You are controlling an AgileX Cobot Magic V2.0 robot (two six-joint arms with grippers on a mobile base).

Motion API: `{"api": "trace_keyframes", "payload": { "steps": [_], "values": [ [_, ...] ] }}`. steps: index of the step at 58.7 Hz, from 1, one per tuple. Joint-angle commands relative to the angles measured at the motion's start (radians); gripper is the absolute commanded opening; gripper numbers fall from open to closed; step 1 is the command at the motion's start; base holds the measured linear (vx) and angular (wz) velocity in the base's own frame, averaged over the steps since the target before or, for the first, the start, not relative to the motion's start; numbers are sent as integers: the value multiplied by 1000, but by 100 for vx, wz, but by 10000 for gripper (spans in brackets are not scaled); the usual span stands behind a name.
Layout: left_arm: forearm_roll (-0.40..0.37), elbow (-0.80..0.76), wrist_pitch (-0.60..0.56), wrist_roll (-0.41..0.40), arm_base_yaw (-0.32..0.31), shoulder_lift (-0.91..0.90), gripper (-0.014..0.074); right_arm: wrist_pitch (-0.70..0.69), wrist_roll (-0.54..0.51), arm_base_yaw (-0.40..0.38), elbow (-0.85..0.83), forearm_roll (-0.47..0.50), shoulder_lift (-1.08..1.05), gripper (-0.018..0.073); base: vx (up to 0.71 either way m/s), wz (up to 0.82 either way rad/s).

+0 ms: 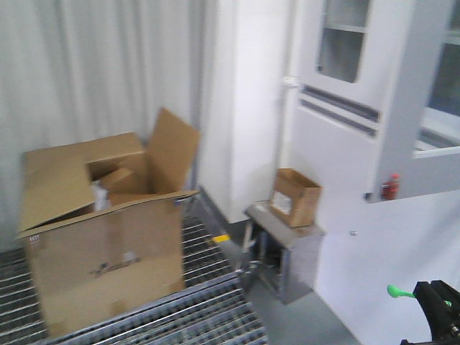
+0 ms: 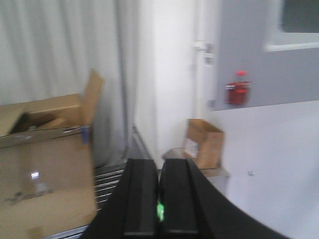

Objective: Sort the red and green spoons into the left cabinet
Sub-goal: 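Position the base in front of the cabinet shelf with the blue tray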

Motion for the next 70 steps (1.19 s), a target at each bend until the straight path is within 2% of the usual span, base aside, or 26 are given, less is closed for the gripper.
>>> {"api": "trace_keyframes", "payload": {
  "steps": [1,33,70],
  "values": [
    [10,-32,-59,-1,-6,-1,-3,-84,-9,-1,-23,-2,-21,-8,33,-73],
    [10,-32,-58,-1,-6,-1,-3,-84,-9,-1,-23,-2,-21,-8,23,-79],
    [10,-32,-58,-1,-6,-1,-3,-84,-9,-1,-23,-2,-21,-8,14,-53]
  ]
}}
